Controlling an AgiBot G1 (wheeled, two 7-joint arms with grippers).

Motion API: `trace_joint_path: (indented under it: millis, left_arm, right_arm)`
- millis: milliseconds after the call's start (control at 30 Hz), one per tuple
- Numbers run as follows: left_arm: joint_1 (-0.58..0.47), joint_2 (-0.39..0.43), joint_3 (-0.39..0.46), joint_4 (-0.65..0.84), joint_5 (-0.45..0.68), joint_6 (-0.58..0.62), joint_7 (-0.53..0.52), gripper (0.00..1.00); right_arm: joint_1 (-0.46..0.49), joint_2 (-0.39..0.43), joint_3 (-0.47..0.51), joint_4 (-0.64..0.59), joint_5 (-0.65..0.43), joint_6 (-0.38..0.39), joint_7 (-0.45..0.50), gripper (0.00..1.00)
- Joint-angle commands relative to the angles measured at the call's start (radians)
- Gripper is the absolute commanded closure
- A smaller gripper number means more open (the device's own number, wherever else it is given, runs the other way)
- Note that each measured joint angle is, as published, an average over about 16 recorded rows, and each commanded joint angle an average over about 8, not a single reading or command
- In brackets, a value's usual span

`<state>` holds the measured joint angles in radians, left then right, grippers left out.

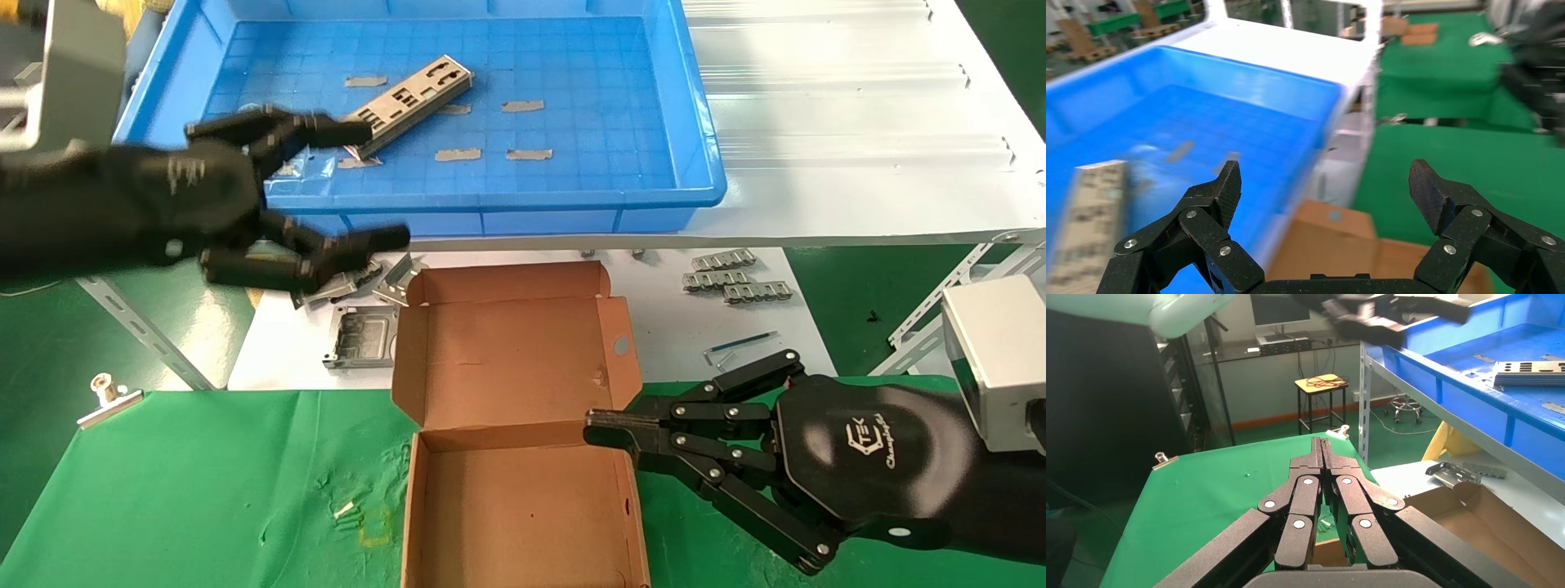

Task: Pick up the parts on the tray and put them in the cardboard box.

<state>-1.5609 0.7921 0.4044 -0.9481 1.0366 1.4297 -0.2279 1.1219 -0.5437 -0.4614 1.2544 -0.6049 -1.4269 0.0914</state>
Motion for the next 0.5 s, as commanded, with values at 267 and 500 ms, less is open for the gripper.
trace_joint_path:
  millis: [267,500]
  left_arm:
    - [-0.267,0.151,0.096,0.330,0.182,0.006,0.058,0.00]
    - [-0.399,0.274,0.153,0.565,0.281,-0.038,0.113,0.00]
  right_arm:
    - [0.000,0.000,0.000,0.000,0.000,0.000,0.000,1.00]
    - [0.000,0.000,0.000,0.000,0.000,0.000,0.000,1.00]
